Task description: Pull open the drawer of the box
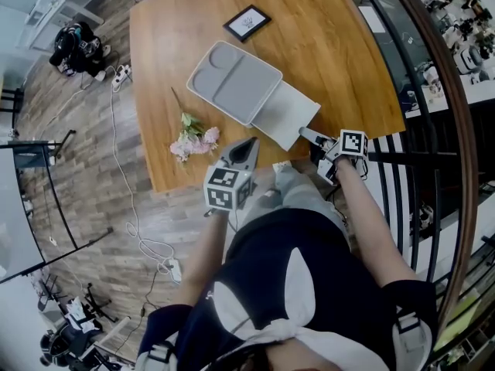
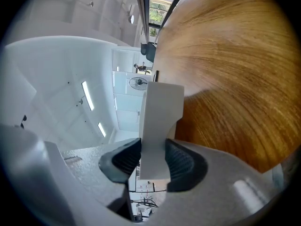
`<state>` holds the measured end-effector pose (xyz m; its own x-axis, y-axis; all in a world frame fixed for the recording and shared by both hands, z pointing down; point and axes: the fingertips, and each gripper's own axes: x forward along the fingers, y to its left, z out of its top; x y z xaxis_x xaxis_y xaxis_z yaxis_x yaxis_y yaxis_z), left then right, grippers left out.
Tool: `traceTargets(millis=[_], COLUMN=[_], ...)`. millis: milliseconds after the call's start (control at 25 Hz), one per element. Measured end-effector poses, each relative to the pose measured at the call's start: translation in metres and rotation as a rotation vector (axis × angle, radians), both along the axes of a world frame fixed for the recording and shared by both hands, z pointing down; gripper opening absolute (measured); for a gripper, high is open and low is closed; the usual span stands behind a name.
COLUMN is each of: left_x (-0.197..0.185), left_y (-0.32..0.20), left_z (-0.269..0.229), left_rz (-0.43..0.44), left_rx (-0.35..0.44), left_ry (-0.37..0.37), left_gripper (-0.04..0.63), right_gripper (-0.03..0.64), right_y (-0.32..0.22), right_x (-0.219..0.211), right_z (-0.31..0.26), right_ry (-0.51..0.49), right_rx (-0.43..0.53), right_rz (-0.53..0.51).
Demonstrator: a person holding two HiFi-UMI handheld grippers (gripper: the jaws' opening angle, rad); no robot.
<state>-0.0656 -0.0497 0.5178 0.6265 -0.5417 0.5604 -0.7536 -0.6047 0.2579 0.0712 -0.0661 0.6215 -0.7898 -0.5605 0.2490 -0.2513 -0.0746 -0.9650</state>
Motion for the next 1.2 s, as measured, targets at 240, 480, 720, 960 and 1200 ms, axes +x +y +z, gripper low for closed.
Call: traceTargets(millis=[240,480,720,960,1200], left_x=[0.001,-0.001,-0.004,-0.005,-0.008], left_y=[0.006,0.005,0.004,0.007,0.006], left_z=[0.005,0.005,0.011,0.013,0.011], left_rz=[0.007,0.007,-0.002,0.003,-0.002], left_rx=[-0.007,-0.019,-0.022,-0.04,-0.032], left_ry=[0.005,0.013,0.023,0.032,0.04], left_gripper=[0.017,0.017,0.017,0.017,0.017], right_gripper=[0.16,0.16,0.16,0.164,0.189], right_y=[0.008,0.014,0.016,0.016,0.014], right_x=[0.007,0.01,0.014,0.017,0.025], right_z=[0.004,0.006,0.012,0.012,-0.009], right_ry=[-0.007,-0.007,0.01,0.083,0.198], right_rx=[0.008,-0.016,-0.046,-0.024,0.066], right_rz=[0.017,0.034,0.068,0.054,0.082])
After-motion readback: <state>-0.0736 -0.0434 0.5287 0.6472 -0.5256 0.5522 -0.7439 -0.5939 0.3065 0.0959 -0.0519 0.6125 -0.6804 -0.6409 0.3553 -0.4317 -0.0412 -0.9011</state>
